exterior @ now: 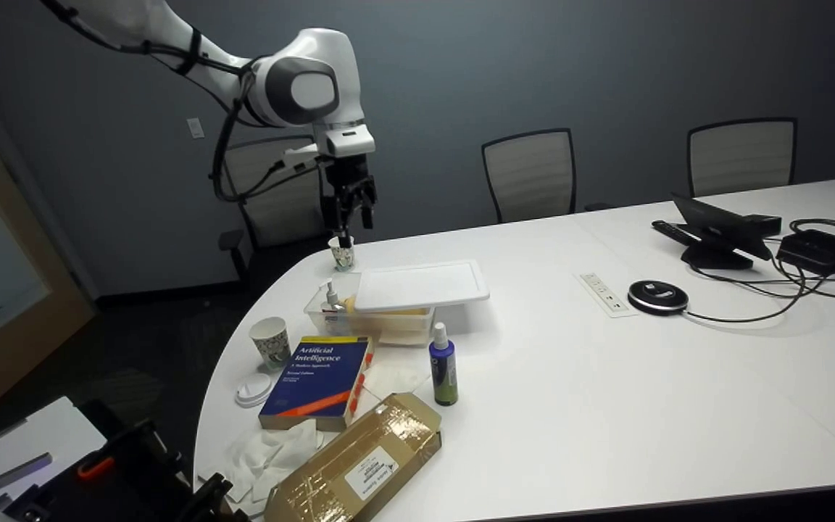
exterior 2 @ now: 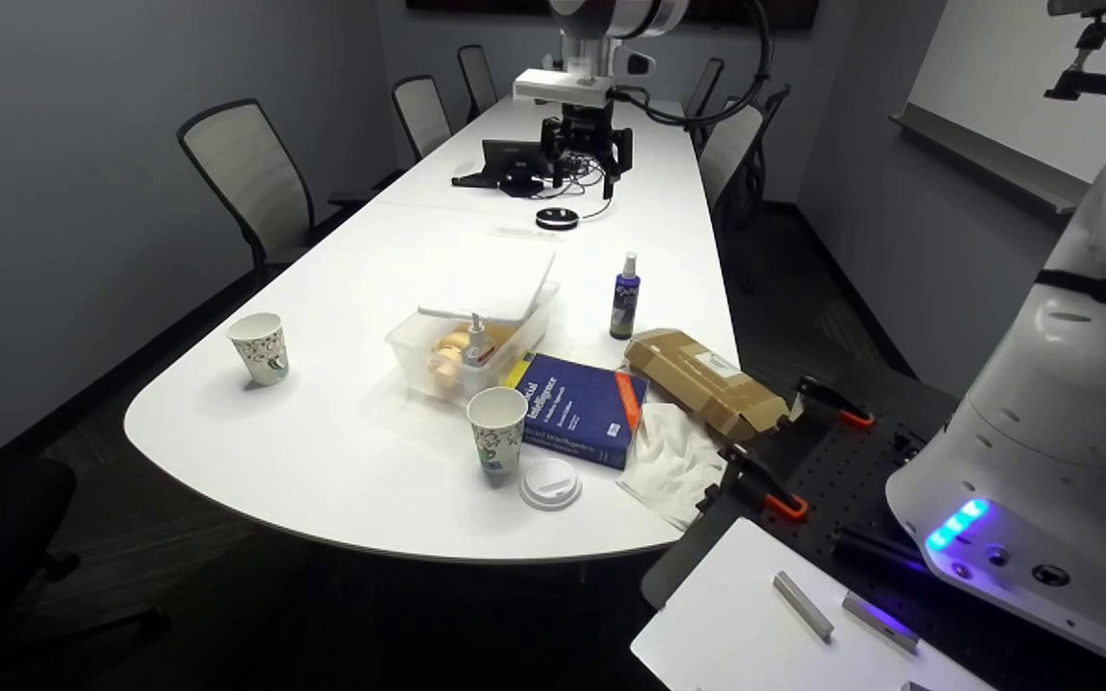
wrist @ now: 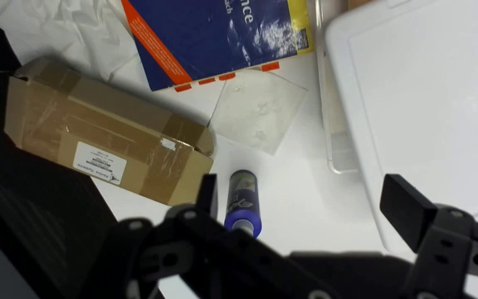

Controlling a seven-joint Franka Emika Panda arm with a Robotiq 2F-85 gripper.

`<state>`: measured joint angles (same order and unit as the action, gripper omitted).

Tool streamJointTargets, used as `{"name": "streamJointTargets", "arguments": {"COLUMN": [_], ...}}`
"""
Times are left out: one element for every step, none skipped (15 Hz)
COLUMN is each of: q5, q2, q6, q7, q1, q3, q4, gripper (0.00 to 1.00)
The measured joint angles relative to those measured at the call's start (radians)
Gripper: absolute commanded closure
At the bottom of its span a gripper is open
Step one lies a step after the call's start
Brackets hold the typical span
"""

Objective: Move the spray bottle and place it to the right of the book next to the box

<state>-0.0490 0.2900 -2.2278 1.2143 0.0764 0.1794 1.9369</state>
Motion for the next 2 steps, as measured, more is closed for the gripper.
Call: {"name": "streamJointTargets", "arguments": {"q5": [0.005, 0.005], "q2": [-0.016, -0.030], "q6": [0.005, 0.005], "q7": [0.004, 0.004], "q1": [0.001, 0.002], "q3": [-0.019, -0.036], "q4": [0.007, 0.015], "gripper": [0.00, 0.00]}}
